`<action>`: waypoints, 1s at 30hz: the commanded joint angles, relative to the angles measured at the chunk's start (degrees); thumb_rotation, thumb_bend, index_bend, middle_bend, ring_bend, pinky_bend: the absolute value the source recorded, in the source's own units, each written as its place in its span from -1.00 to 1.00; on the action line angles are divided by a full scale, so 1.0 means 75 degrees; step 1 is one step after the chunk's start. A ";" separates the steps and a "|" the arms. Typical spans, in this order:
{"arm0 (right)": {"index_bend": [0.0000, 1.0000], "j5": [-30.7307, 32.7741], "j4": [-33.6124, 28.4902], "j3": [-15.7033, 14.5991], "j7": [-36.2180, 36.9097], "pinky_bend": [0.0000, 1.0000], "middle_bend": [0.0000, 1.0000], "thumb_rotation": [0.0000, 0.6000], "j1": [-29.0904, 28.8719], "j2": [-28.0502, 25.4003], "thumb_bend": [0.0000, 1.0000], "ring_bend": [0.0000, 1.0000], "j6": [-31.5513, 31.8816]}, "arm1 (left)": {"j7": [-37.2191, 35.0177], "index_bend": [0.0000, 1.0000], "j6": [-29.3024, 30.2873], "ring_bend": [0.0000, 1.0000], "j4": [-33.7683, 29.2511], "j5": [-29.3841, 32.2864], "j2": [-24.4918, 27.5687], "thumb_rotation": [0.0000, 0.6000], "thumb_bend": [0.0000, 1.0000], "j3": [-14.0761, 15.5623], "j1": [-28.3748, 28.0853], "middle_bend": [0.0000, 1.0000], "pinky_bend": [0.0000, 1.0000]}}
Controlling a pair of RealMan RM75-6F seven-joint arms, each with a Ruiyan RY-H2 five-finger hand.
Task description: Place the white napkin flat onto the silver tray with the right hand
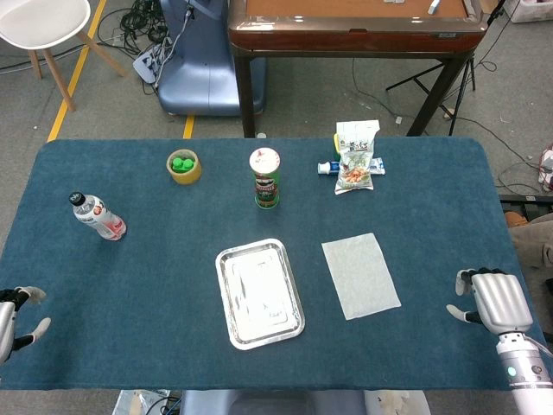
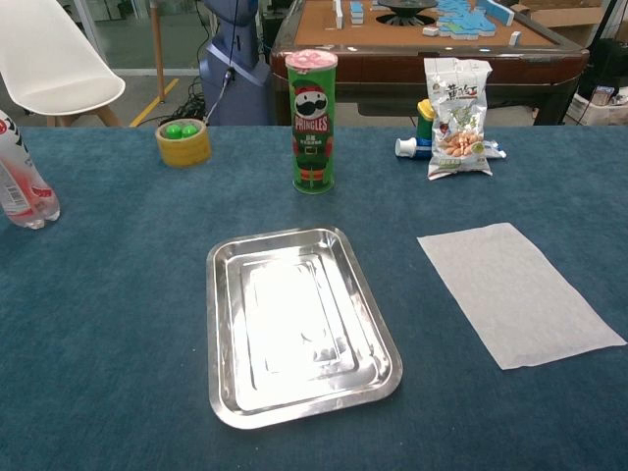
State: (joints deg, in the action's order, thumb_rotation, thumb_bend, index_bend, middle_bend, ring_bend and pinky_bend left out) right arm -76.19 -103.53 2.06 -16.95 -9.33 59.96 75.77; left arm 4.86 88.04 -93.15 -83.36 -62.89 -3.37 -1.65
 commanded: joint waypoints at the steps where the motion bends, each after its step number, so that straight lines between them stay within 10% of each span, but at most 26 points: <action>1: 0.22 -0.0023 0.0078 -0.0004 0.0070 0.01 0.18 1.00 -0.0023 0.0037 -0.85 -0.04 -0.0049 | 0.0030 -0.14 0.0016 -0.25 -0.0002 0.0006 -0.0012 1.00 -0.57 -0.0005 0.0014 -0.03 0.08; 8: 0.22 -0.0201 0.0243 -0.0012 0.0182 0.46 0.24 1.00 -0.0053 0.0178 -0.85 0.03 -0.0055 | 0.0002 -0.14 -0.0005 -0.25 -0.0055 -0.0008 0.0036 1.00 -0.57 0.0031 0.0025 -0.03 0.08; 15: 0.22 -0.0422 0.0604 -0.0063 0.0318 0.97 0.91 1.00 -0.0165 0.0494 -0.85 0.69 -0.0226 | 0.0016 -0.14 0.0119 -0.25 -0.0110 -0.0012 0.0085 1.00 -0.57 0.0017 0.0086 -0.03 0.08; 30: 0.22 -0.0820 0.1194 0.0001 0.0317 1.00 1.00 1.00 -0.0858 0.1408 -1.00 1.00 -0.0991 | 0.0069 -0.14 0.0378 -0.25 -0.0226 -0.0156 0.0148 1.00 -0.57 0.0036 0.0201 -0.03 0.08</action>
State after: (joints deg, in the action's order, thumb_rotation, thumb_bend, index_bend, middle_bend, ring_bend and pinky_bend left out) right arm -82.24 -94.99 2.06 -14.52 -15.27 69.98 68.91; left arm 5.38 90.87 -94.84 -84.52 -61.78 -3.09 -0.14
